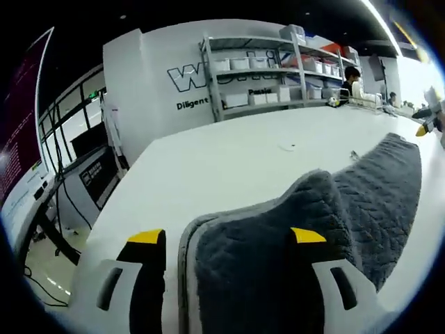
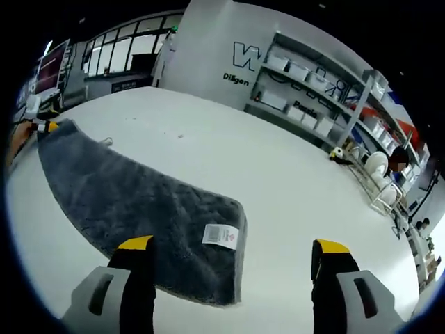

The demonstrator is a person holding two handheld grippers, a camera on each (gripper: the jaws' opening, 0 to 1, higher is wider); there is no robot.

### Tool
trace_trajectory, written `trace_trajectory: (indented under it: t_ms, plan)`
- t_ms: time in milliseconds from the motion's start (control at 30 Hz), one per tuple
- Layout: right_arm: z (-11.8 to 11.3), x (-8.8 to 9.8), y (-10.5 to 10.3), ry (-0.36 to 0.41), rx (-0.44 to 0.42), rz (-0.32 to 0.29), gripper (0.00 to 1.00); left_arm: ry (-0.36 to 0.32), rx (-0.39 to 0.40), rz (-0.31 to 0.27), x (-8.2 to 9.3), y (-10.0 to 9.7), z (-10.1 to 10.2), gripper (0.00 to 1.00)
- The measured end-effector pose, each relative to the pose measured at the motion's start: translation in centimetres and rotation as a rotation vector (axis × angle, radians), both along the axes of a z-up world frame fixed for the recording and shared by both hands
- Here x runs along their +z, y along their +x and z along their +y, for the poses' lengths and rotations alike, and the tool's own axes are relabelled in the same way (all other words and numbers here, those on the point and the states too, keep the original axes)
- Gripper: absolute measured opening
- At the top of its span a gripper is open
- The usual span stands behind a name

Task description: Open the folded towel by lifting each exposed corner and separating the folded layers until the towel lies flat within the target outline without major curled edges

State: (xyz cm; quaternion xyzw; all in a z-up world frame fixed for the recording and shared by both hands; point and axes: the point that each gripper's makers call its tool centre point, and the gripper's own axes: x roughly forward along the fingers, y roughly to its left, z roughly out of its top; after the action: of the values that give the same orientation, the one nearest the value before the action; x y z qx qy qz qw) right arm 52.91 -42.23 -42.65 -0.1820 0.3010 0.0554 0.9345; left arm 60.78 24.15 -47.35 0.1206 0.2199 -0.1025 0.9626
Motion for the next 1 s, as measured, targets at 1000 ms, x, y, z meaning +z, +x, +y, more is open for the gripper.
trace_trajectory:
  t_ms: [1000]
  plan:
    - [2.6,-1.7,2.1,0.141,0.131,0.059,0.84,-0.074,-0.047,0.063,-1.5,0.4,-0.1,0.33]
